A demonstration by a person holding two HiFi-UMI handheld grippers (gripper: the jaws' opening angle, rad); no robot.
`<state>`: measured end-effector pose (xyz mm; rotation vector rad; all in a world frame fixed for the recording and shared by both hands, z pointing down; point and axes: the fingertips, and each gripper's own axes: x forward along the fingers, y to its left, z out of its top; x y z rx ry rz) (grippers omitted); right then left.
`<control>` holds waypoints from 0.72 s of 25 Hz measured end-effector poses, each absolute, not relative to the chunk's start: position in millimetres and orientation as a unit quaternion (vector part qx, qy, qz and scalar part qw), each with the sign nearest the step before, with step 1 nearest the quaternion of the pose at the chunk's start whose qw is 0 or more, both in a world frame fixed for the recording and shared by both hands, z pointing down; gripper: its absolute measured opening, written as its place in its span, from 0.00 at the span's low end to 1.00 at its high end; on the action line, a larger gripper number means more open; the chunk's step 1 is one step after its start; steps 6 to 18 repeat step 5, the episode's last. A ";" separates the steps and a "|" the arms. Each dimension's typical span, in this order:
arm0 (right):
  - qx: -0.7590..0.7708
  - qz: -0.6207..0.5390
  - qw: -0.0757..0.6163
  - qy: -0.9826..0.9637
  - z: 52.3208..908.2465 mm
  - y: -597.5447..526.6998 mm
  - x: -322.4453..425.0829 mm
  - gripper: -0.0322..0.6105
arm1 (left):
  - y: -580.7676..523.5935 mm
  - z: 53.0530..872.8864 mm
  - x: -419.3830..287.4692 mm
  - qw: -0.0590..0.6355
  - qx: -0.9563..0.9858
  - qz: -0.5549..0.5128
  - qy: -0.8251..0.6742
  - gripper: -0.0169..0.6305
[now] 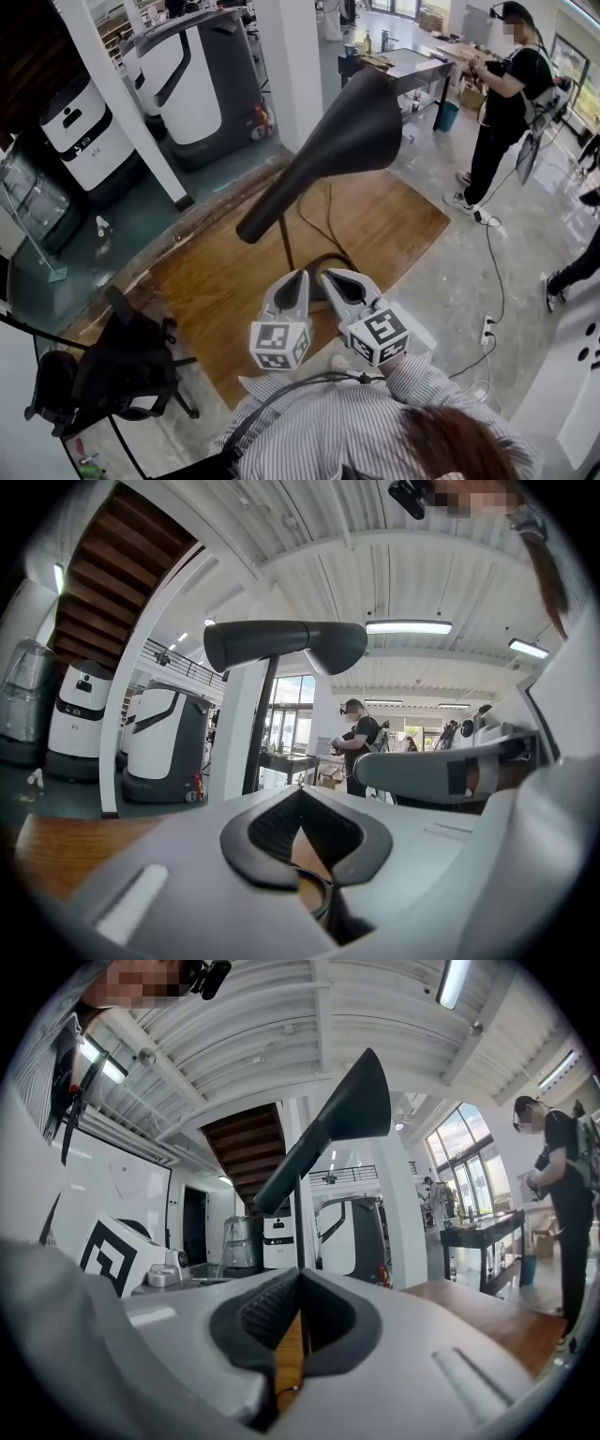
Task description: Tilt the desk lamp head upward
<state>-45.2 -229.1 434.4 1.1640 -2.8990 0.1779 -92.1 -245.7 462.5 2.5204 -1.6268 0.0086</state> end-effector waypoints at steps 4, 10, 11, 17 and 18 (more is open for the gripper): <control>0.368 0.058 0.009 -0.928 435.2 -230.6 -43.6 0.05 | -247.7 464.2 -90.0 0.075 0.836 0.003 -0.544 0.03; 0.367 0.059 0.009 -0.928 435.3 -231.2 -43.0 0.05 | -248.4 464.4 -89.3 0.076 0.835 0.003 -0.544 0.03; 0.367 0.059 0.009 -0.928 435.3 -231.2 -43.0 0.05 | -248.4 464.4 -89.3 0.076 0.835 0.003 -0.544 0.03; 0.367 0.059 0.009 -0.928 435.3 -231.2 -43.0 0.05 | -248.4 464.4 -89.3 0.076 0.835 0.003 -0.544 0.03; 0.367 0.059 0.009 -0.928 435.3 -231.2 -43.0 0.05 | -248.4 464.4 -89.3 0.076 0.835 0.003 -0.544 0.03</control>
